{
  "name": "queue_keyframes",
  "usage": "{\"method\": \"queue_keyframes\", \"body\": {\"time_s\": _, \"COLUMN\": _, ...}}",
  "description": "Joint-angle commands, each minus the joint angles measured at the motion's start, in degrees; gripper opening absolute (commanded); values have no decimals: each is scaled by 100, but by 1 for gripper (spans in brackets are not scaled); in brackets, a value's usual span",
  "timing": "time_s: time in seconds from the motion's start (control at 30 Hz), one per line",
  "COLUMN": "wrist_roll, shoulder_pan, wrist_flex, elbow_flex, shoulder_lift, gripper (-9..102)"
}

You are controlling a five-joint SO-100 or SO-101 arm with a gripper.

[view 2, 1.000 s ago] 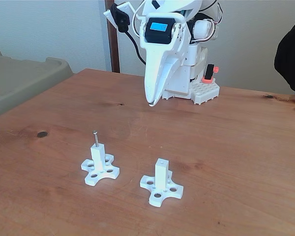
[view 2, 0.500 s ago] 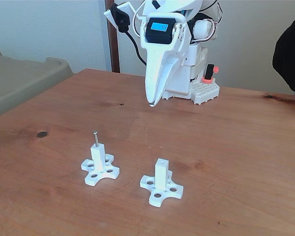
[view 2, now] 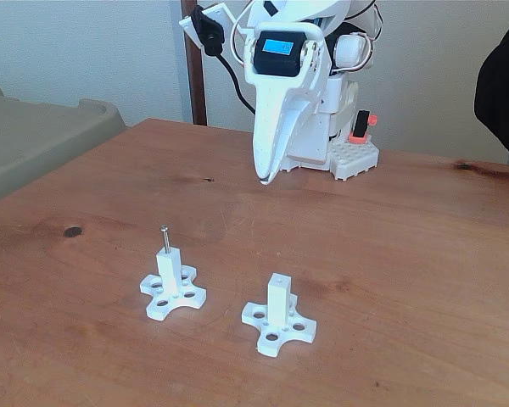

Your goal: Grab the screw and set it in the hole.

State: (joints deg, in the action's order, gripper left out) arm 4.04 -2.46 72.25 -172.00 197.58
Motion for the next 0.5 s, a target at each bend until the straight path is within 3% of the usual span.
{"method": "queue_keyframes", "body": {"time_s": 0.0, "wrist_roll": 0, "shoulder_pan": 0, "wrist_flex": 343, "elbow_flex": 18, "shoulder_lift": 114, "gripper": -4}}
{"method": "queue_keyframes", "body": {"time_s": 0.47, "wrist_roll": -62, "shoulder_pan": -316, "wrist_flex": -422, "elbow_flex": 1187, "shoulder_lift": -1828, "gripper": -4}}
